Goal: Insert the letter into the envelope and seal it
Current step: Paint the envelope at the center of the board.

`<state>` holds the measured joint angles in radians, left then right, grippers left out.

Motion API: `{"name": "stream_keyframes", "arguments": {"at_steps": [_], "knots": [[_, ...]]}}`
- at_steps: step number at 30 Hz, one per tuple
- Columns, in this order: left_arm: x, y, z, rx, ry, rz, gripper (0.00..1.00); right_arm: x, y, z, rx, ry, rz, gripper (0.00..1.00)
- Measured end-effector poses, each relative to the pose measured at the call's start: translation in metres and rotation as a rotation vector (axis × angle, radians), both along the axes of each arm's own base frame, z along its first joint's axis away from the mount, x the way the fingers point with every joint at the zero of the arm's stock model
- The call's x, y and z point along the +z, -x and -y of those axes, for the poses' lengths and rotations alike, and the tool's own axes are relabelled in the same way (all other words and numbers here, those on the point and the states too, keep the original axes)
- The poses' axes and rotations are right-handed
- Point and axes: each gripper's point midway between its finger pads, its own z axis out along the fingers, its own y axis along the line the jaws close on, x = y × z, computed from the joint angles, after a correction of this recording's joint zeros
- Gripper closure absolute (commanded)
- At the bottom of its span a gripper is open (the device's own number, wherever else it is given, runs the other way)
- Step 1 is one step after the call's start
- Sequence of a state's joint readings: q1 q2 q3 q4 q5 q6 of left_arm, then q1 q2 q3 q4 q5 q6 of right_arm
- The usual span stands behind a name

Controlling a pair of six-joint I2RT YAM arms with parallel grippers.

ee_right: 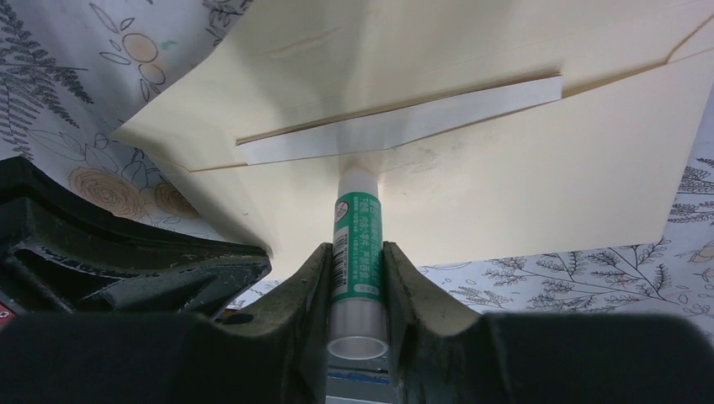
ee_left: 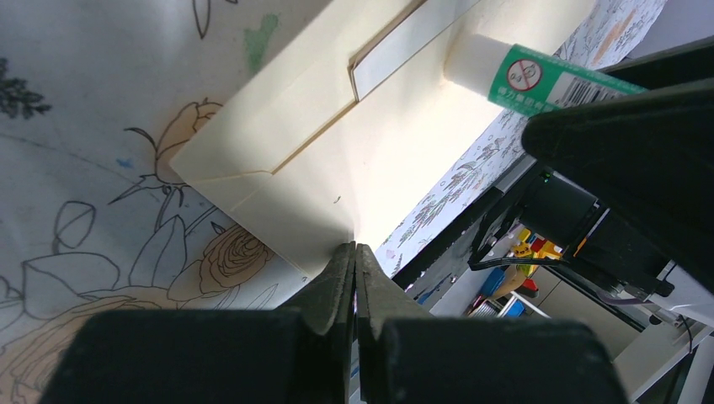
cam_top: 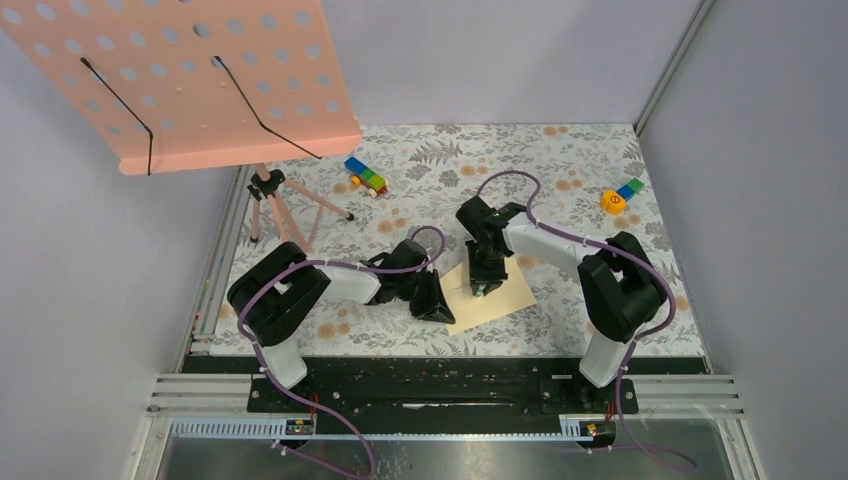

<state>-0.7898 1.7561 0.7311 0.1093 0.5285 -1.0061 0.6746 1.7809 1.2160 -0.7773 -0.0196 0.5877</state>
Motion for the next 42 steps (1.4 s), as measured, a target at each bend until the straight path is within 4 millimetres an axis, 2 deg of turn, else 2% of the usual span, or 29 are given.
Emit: {"name": "stream_keyframes", "arguments": {"at_steps": [6,9,14,21,23,28,35,39,42], "knots": [[0.0,0.0,0.0,0.001,0.0,-0.001,1.0,0.0,-0.006,0.023,-0.078,-0.031,0.001,1.0],[0.0,0.0,0.0,0.001,0.001,-0.001,1.0,0.0,-0.008,0.029,-0.094,-0.028,0.0,1.0],[0.0,0.0,0.0,0.001,0.001,-0.001,1.0,0.0,-0.005,0.024,-0.072,-0.021,0.0,1.0],[0.0,0.001,0.0,-0.001,0.0,-0.005,1.0,0.001,0.0,-0.009,0.019,-0.026,-0.008,1.0],[0.0,0.001,0.0,-0.002,0.001,-0.005,1.0,0.001,0.001,-0.011,0.027,-0.025,-0.009,1.0],[0.0,0.001,0.0,-0.002,0.001,-0.005,1.0,-0.001,-0.003,-0.003,-0.005,-0.051,-0.023,1.0],[0.0,0.001,0.0,-0.001,0.007,-0.005,1.0,0.0,-0.013,0.03,-0.094,-0.053,-0.033,1.0],[0.0,0.001,0.0,-0.001,0.007,-0.005,1.0,0.0,-0.012,0.029,-0.082,-0.044,-0.029,1.0],[0.0,0.001,0.0,-0.001,0.007,-0.005,1.0,0.0,-0.007,0.021,-0.042,-0.032,-0.02,1.0]]}}
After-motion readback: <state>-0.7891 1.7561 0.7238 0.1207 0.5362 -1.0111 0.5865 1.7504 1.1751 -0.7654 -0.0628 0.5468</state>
